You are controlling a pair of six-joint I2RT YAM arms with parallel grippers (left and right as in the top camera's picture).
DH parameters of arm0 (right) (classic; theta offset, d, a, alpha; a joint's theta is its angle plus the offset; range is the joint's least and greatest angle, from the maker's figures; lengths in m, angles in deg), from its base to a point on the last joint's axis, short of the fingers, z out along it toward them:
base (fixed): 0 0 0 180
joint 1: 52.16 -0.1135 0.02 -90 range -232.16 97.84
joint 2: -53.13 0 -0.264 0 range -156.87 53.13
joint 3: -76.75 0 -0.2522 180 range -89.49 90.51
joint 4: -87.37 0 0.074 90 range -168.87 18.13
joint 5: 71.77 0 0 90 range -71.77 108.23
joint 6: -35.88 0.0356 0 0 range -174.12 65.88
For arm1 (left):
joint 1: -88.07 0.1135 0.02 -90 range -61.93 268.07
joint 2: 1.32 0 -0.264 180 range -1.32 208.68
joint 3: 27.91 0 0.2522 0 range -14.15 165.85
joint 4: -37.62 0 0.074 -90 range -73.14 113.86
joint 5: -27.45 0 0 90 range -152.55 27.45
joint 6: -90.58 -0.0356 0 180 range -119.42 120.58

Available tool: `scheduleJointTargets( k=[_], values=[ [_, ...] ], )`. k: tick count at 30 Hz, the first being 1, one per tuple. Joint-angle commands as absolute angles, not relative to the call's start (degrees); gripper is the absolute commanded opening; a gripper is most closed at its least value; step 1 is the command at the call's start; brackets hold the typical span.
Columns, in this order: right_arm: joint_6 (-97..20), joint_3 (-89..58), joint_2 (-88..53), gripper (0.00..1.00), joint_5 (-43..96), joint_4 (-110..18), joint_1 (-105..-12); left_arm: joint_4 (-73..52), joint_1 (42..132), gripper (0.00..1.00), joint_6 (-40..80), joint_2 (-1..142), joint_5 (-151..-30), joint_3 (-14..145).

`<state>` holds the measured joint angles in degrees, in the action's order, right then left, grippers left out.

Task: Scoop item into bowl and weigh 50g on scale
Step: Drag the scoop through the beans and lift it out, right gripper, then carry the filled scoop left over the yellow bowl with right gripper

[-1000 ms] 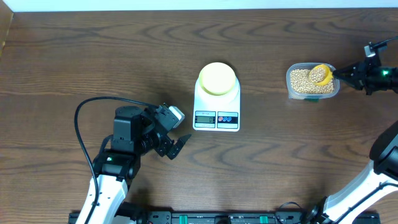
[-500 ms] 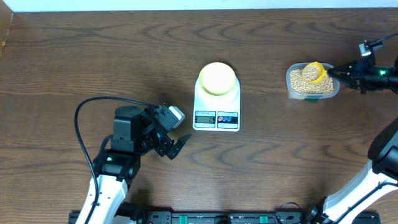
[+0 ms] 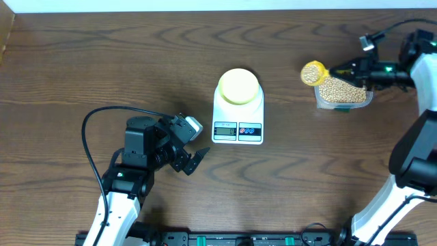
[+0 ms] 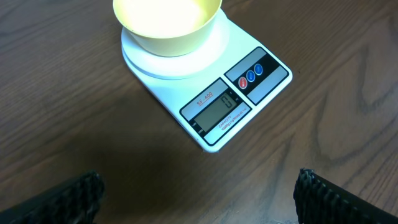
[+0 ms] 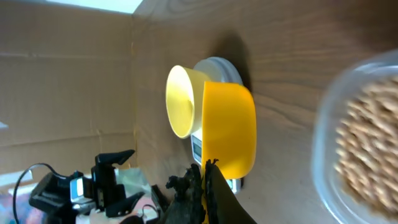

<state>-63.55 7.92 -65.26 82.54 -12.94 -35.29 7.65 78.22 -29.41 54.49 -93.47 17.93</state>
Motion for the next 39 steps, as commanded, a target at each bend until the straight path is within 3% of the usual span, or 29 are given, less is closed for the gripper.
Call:
scheduleJointTargets(
  k=[1, 17, 39],
  values=[
    [-58.74, 7.94, -65.61, 0.01, 87.50, -15.63, -38.79, 7.67, 78.46, 0.99, -29.31, 54.03, -92.94, 18.47],
    [-44.89, 7.94, -65.61, 0.01, 87.55, -30.97, -51.45, 7.67, 78.46, 1.00, -29.31, 54.03, -92.94, 18.47],
    [-45.65, 15.83, -65.61, 0.01, 71.66, -27.80, -61.43, 7.67, 78.46, 0.99, -29.31, 54.03, -92.94, 18.47]
  ],
)
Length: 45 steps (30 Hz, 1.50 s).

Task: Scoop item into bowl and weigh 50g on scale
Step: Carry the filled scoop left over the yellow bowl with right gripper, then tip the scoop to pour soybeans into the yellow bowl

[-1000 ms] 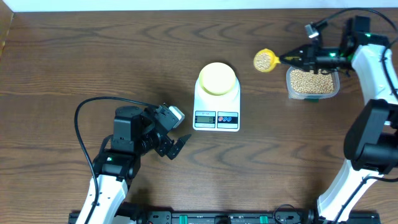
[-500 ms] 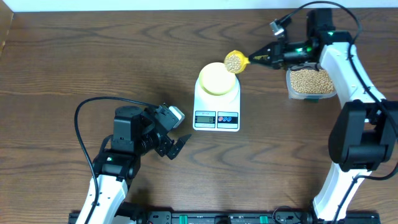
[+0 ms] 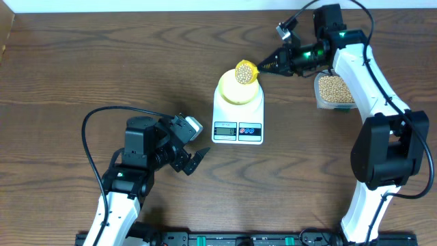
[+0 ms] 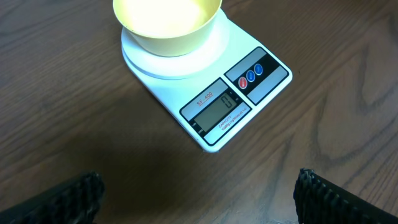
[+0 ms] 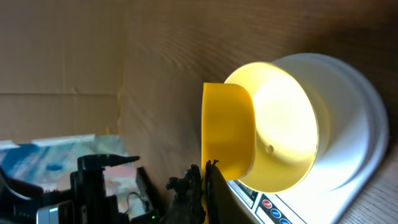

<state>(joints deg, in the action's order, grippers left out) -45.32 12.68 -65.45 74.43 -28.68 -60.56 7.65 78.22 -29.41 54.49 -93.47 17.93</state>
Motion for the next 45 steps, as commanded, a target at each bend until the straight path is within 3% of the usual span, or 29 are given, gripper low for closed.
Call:
scheduleJointTargets(
  k=[1, 21, 45],
  values=[
    [-45.67, 16.68, -65.61, 0.01, 70.41, -27.06, -61.65, 7.67, 78.46, 0.99, -29.31, 54.03, -92.94, 18.47],
    [-51.09, 25.10, -65.61, 0.01, 48.40, -16.68, -69.85, 7.67, 78.46, 0.99, -29.31, 54.03, -92.94, 18.47],
    [-69.15, 26.15, -65.58, 0.01, 18.28, -19.72, -82.55, 7.67, 78.46, 0.99, -29.31, 54.03, -92.94, 18.47]
  ],
)
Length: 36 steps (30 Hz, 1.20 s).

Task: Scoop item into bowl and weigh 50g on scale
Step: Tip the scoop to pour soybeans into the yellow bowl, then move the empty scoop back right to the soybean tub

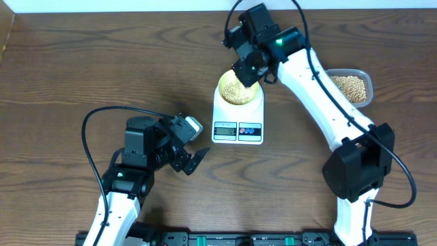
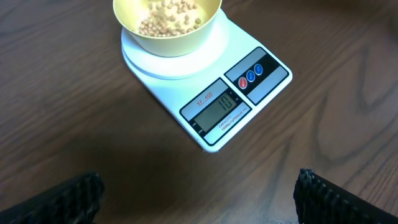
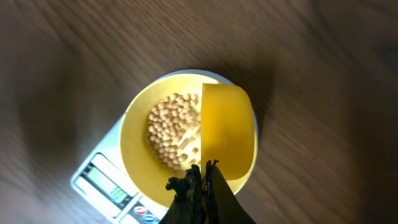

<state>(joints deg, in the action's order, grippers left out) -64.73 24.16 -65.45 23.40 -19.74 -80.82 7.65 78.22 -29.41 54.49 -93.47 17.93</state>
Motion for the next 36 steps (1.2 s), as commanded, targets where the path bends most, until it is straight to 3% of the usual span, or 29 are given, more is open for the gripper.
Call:
scheduleJointTargets(
  k=[1, 20, 26, 29, 36],
  values=[
    [-69.63, 26.26, -65.58, 0.01, 17.39, -19.70, -83.05, 7.67, 78.46, 0.99, -29.31, 54.03, -92.94, 18.47],
    [-61.28, 28.03, -63.55, 0.01, 18.15, -19.70, -80.93, 7.67, 78.46, 0.99, -29.31, 54.03, -92.94, 18.47],
    [-56.89, 28.38, -58.55, 0.01, 18.63, -18.62, -72.93, 7.67, 78.46, 0.99, -29.31, 54.03, -92.94, 18.47],
    [-55.86, 28.38, -54.96, 0.01, 18.63, -13.58, -62.81, 7.67, 78.46, 0.99, -29.31, 54.03, -92.94, 18.47],
    [-55.88, 28.38, -54.44, 0.01, 18.83, -5.03, -51.29, 7.67, 78.46, 0.99, -29.31, 54.03, -92.94, 18.47]
  ],
)
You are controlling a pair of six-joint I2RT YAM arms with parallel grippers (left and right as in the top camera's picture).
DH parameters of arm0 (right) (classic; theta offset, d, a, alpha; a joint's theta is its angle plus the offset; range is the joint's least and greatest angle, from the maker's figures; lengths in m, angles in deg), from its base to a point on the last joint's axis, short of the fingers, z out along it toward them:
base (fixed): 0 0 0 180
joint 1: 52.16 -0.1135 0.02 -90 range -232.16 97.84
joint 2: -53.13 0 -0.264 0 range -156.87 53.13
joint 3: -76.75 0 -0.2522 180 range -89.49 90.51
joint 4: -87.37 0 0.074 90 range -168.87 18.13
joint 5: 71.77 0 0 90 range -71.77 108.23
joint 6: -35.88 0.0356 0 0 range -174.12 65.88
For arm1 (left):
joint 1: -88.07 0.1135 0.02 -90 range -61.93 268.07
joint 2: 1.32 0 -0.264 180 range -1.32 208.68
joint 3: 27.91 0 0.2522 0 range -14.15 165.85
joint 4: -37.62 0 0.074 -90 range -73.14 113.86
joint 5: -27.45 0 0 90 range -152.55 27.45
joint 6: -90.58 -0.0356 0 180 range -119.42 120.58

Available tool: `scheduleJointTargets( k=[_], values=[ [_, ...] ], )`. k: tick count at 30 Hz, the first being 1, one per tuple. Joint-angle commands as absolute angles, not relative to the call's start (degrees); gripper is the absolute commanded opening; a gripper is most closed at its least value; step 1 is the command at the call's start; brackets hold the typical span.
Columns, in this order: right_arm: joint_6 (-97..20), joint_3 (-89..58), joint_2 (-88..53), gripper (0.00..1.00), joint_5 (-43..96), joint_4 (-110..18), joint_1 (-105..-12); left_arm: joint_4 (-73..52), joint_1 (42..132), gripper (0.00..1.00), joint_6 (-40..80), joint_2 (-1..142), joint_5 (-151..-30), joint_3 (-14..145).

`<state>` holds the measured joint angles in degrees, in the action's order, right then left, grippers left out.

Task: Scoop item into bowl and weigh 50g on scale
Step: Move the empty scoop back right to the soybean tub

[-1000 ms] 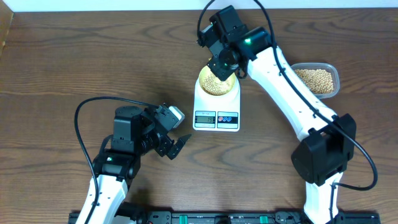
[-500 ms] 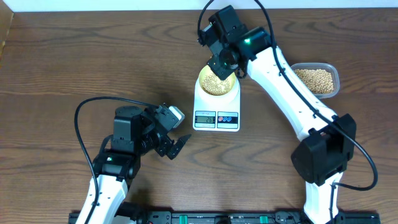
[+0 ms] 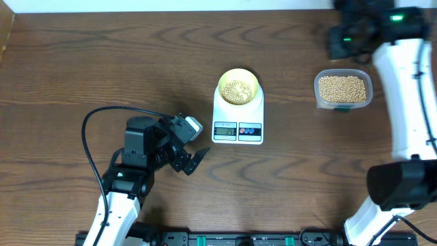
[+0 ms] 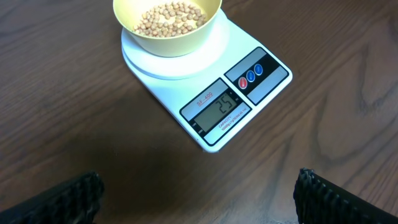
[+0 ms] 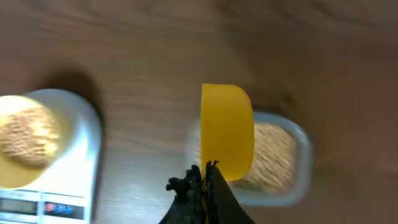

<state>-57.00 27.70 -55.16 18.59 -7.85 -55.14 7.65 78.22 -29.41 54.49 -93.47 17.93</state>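
A pale yellow bowl (image 3: 237, 89) partly filled with beans stands on the white scale (image 3: 220, 113). In the left wrist view the scale's display (image 4: 219, 107) reads 25. My right gripper (image 5: 208, 171) is shut on the handle of a yellow scoop (image 5: 227, 130), which hangs above the clear bean container (image 5: 283, 162); overhead, the arm (image 3: 351, 34) is at the far right, just behind the container (image 3: 343, 91). My left gripper (image 3: 196, 160) rests open in front of the scale, its fingers (image 4: 68, 198) wide apart with nothing between them.
A black cable (image 3: 92, 119) loops on the table left of the left arm. The table's far edge runs along the top of the overhead view. A dark rail (image 3: 205, 239) lies along the near edge.
My right gripper with the scoop was over the bowl on the scale; it is now at the right, above the bean container. The display has gone from 10 to 25. The left arm has not moved.
The scoop was full beside the container, the bowl empty and the display at 0. Then the full scoop was at the bowl's rim. Then it was turned over the bowl, beans lay inside, reading 10. Now the scale reads 25 and the scoop is above the container.
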Motion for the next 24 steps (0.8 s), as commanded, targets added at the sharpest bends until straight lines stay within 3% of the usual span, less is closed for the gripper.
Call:
scheduleJointTargets(
  k=[1, 8, 24],
  values=[
    [-55.88, 28.36, -54.44, 0.01, 18.85, -3.72, -50.00, 7.67, 78.46, 0.99, -29.31, 54.03, -92.94, 18.47],
    [-59.58, 26.02, -54.79, 0.01, 20.38, -0.20, -44.19, 7.67, 78.46, 0.99, -29.31, 54.03, -92.94, 18.47],
    [-60.38, 16.86, -55.22, 0.01, 20.34, -5.84, -43.99, 7.67, 78.46, 0.99, -29.31, 54.03, -92.94, 18.47]
  ],
)
